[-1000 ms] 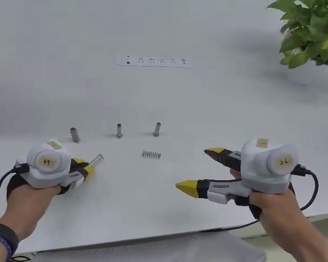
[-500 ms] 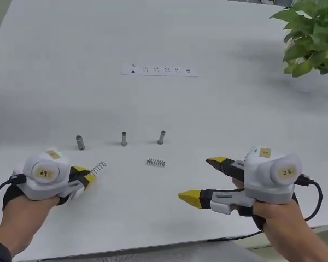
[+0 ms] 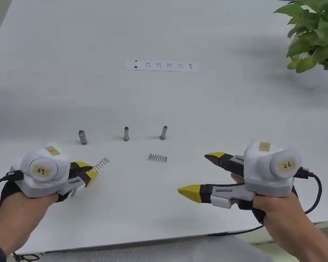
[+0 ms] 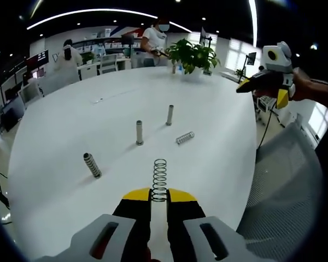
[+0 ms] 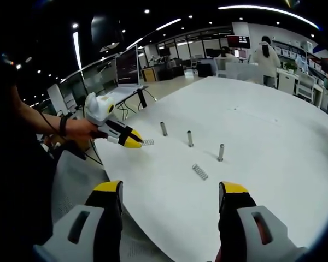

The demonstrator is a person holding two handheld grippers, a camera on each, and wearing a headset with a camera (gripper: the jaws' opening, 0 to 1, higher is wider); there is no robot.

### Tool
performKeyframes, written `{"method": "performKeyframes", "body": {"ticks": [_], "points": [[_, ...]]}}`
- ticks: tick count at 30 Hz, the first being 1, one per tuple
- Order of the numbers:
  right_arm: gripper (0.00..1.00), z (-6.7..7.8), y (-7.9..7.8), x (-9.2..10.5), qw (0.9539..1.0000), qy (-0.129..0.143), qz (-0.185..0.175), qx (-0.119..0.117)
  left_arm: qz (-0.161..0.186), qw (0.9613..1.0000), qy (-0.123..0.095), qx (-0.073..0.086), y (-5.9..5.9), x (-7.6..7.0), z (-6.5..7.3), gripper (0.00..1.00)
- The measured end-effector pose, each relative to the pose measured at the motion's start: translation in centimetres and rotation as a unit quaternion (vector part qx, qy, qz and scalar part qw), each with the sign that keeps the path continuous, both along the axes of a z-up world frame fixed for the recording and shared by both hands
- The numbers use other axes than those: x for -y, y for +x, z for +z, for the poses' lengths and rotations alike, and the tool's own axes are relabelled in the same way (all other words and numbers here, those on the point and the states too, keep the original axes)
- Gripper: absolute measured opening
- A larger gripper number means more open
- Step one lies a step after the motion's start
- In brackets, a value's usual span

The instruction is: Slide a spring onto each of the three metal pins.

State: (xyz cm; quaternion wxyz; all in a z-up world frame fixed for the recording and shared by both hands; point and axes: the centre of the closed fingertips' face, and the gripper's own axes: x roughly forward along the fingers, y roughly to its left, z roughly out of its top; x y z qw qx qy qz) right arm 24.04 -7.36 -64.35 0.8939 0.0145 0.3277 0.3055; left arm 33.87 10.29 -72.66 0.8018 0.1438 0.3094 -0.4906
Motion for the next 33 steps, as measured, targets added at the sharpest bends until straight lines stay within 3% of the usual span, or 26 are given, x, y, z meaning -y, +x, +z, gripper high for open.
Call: {"method": "performKeyframes", "body": {"ticks": [13,33], "points": [[0.67,-0.1,-0.3,-1.1,0.9997,0.014,0.019,-0.003,-0.056,0.9983,-0.008,0.015,-2.7,1.9,2.2,0.02],[0.59,0.5,-0.3,-4.3,0.9963,0.043,0.074,-0.001,-0.151,0.9867,-0.029,0.053,-6.3,6.0,6.7,0.02]]}}
